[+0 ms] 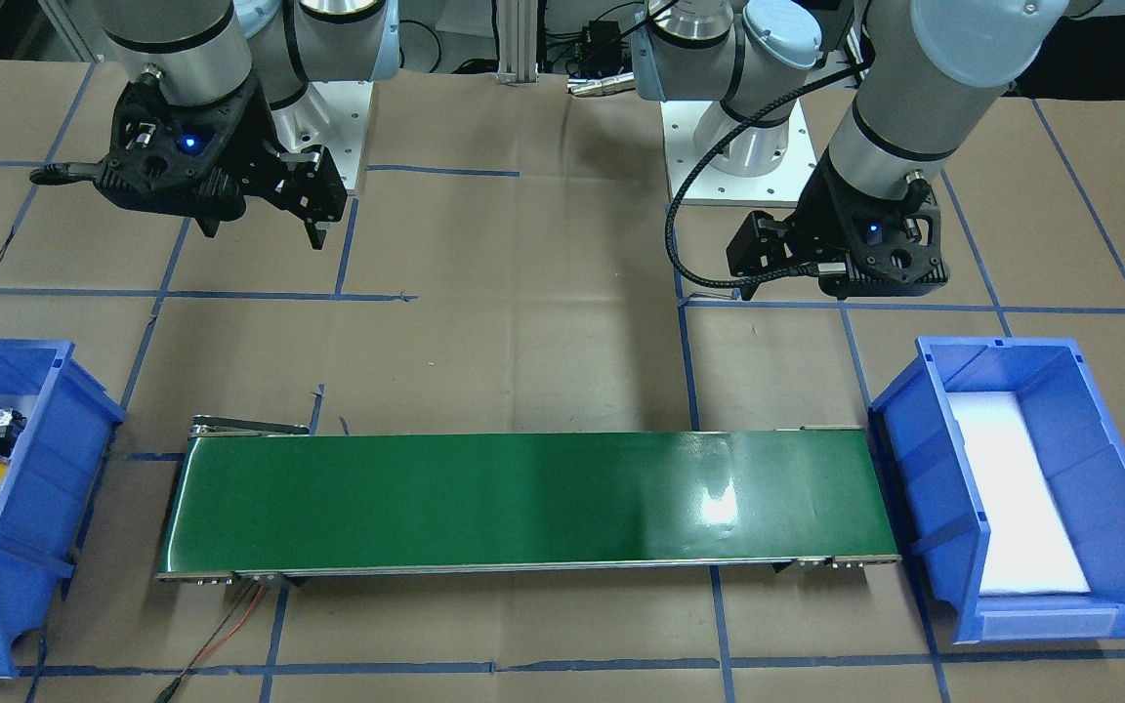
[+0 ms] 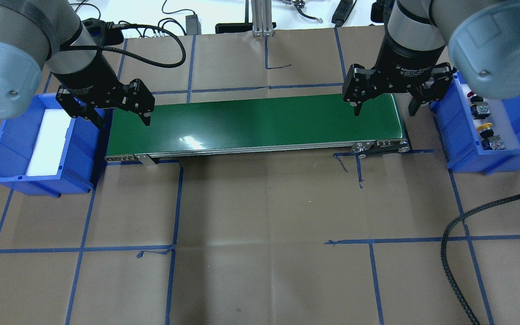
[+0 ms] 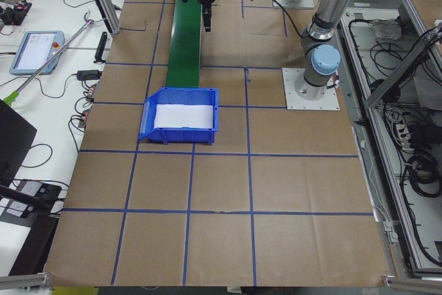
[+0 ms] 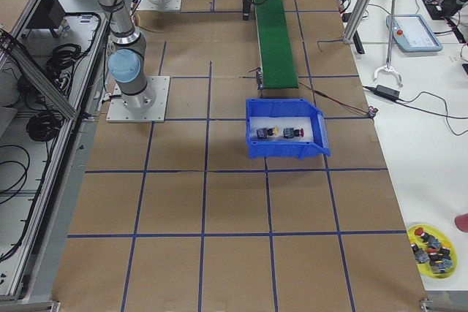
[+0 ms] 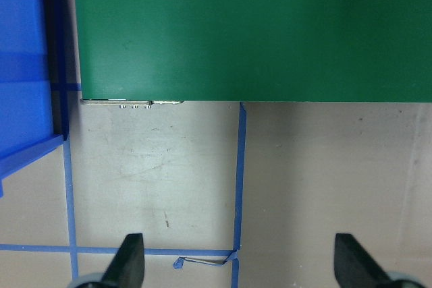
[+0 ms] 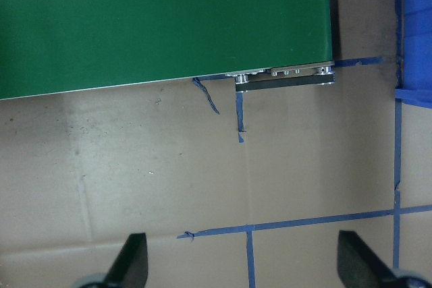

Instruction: Transport two buttons from left to right

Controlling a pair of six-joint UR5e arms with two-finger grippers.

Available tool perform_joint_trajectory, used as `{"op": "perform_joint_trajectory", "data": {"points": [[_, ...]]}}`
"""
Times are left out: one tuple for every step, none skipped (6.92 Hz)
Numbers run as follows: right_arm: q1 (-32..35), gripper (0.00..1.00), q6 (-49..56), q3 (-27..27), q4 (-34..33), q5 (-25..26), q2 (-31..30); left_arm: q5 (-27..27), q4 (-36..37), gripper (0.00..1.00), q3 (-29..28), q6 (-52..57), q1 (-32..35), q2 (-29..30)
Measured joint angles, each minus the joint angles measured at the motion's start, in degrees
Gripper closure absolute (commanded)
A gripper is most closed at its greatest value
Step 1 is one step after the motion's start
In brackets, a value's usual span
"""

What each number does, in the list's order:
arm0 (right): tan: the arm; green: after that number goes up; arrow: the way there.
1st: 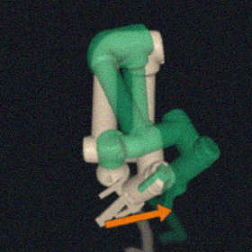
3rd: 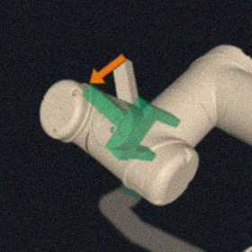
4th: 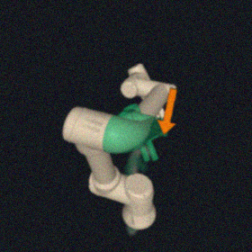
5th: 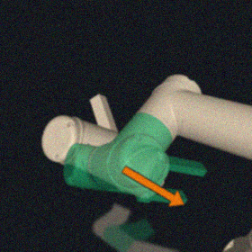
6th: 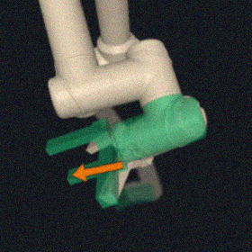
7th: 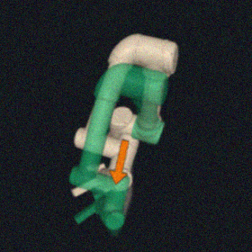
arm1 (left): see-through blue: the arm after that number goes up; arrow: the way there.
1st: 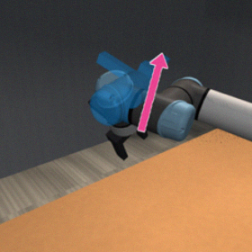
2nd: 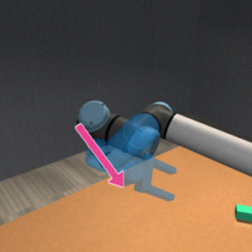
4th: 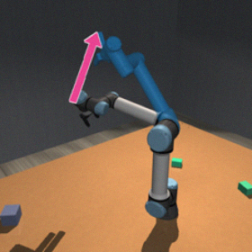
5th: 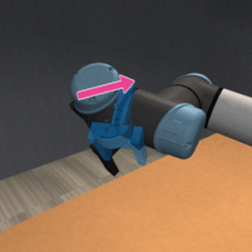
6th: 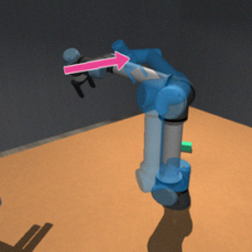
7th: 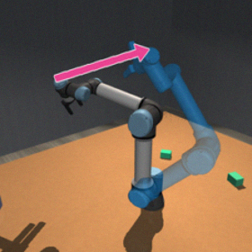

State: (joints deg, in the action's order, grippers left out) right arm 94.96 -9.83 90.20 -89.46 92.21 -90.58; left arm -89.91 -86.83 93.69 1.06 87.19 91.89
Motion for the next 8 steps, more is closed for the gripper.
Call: {"op": "perform_joint_trajectory", "data": {"points": [[0.1,0.0,0.3,0.3,-0.6,0.0,-0.8,0.0,0.0,0.0,0.0,0.0,0.0,0.0],[0.1,0.0,0.4,0.4,-0.9,0.0,-1.4,0.0,0.0,0.0,0.0,0.0,0.0,0.0],[0.1,0.0,0.4,0.4,-1.0,0.0,-1.7,0.0,0.0,0.0,0.0,0.0,0.0,0.0],[0.1,0.0,0.4,0.4,-1.1,0.0,-1.7,0.0,0.0,0.0,0.0,0.0,0.0,0.0],[0.1,0.0,0.4,0.4,-1.1,0.0,-1.8,0.0,0.0,0.0,0.0,0.0,0.0,0.0],[0.1,0.0,0.4,0.4,-1.3,-0.1,-1.7,0.0,0.0,0.0,0.0,0.0,0.0,0.0],[0.1,0.0,0.4,0.4,-1.5,-0.5,-1.6,0.0,0.0,0.0,0.0,0.0,0.0,0.0],[0.1,0.0,0.4,0.4,-1.6,-1.3,-1.5,0.0,0.0,0.0,0.0,0.0,0.0,0.0]]}}
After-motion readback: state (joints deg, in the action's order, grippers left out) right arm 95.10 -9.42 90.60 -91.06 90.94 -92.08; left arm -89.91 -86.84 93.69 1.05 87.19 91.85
